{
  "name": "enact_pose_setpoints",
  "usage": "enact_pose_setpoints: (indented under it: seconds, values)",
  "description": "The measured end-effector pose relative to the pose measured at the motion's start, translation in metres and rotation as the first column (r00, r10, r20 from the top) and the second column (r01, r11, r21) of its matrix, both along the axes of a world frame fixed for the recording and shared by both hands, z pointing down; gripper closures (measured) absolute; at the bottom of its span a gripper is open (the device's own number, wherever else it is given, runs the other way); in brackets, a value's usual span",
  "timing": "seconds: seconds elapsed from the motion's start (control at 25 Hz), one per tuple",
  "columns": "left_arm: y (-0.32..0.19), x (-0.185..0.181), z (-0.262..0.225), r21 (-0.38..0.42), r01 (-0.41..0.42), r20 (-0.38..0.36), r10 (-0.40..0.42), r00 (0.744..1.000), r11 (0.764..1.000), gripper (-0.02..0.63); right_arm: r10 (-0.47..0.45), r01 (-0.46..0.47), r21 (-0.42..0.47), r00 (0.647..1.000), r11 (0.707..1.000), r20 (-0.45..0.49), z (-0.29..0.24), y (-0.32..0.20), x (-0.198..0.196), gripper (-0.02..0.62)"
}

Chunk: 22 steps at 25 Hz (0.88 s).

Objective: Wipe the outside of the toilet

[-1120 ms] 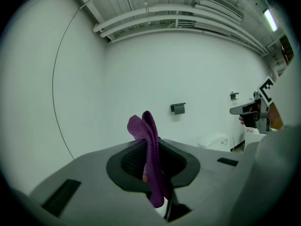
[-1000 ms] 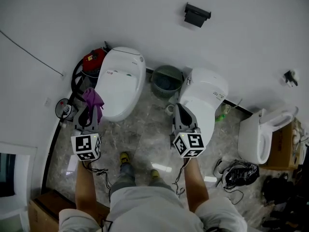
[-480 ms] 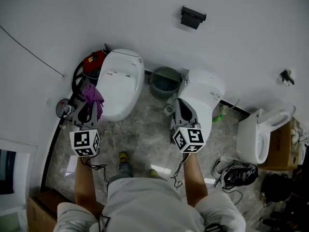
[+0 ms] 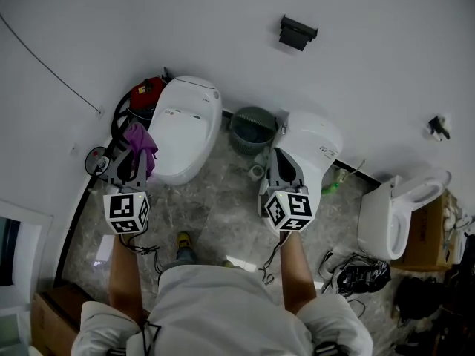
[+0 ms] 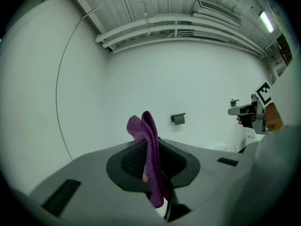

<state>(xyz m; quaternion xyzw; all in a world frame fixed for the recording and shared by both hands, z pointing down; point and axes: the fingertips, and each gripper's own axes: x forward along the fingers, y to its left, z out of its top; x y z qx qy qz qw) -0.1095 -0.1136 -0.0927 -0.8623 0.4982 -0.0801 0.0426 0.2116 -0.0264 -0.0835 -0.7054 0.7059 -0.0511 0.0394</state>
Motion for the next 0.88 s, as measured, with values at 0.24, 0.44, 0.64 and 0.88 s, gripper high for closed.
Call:
enact_pose_setpoints:
  seconds: [0.24, 0.44, 0.64, 0.88]
  values:
    - [0.004, -0.007, -0.007, 0.016, 0.013, 0.028, -0.013, 1.0, 1.0, 0.537, -0.009, 0.009, 0.017, 1.0, 1.0, -0.014, -0.005, -0.003, -0.001, 0.589]
    - [0.009, -0.012, -0.011, 0.023, 0.014, 0.035, -0.015, 0.999, 1.0, 0.537, -0.024, 0.025, 0.026, 1.0, 0.999, -0.016, -0.01, -0.003, -0.006, 0.589]
    - [0.007, -0.014, -0.014, 0.026, 0.014, 0.037, -0.015, 0.999, 1.0, 0.537, -0.025, 0.025, 0.029, 0.999, 0.999, -0.023, -0.014, -0.005, -0.006, 0.589]
    - [0.008, -0.015, -0.013, 0.025, 0.01, 0.034, -0.011, 0.999, 1.0, 0.537, -0.019, 0.02, 0.026, 1.0, 0.999, -0.018, -0.014, -0.002, -0.007, 0.589]
